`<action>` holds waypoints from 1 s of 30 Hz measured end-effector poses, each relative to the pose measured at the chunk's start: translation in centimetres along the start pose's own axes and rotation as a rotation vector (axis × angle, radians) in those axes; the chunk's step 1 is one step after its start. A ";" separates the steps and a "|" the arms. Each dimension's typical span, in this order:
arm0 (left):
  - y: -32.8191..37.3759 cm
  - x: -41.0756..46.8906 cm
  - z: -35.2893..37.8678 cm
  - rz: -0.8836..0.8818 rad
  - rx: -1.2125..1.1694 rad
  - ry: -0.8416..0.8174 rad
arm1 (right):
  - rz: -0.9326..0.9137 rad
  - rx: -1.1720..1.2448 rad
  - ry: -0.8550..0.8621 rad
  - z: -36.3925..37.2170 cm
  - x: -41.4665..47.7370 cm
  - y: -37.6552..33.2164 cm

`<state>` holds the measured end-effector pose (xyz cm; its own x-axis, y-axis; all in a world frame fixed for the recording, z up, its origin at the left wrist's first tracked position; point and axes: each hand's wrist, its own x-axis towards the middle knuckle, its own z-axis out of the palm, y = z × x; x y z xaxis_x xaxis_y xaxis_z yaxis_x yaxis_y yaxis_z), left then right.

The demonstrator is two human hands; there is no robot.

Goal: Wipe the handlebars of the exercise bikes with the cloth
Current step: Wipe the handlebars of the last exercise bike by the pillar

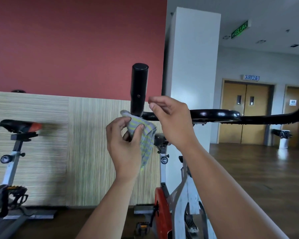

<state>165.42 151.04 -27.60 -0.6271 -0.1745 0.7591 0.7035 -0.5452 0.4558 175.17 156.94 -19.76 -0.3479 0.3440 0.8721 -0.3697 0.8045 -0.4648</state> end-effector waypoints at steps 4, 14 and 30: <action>1.1 0.9 -0.3 0.029 -0.019 -0.015 | 0.005 0.139 -0.025 0.6 0.8 -0.3; 5.8 3.7 -1.3 0.233 0.135 -0.040 | 0.073 0.412 -0.018 1.7 0.3 0.3; 8.1 5.4 -1.4 0.176 -0.012 -0.150 | -0.077 0.443 0.106 1.1 0.6 -3.2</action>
<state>167.25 144.57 -20.49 -0.4379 -0.1444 0.8874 0.7928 -0.5275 0.3053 175.19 153.98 -17.92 -0.2233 0.3573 0.9069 -0.7317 0.5533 -0.3982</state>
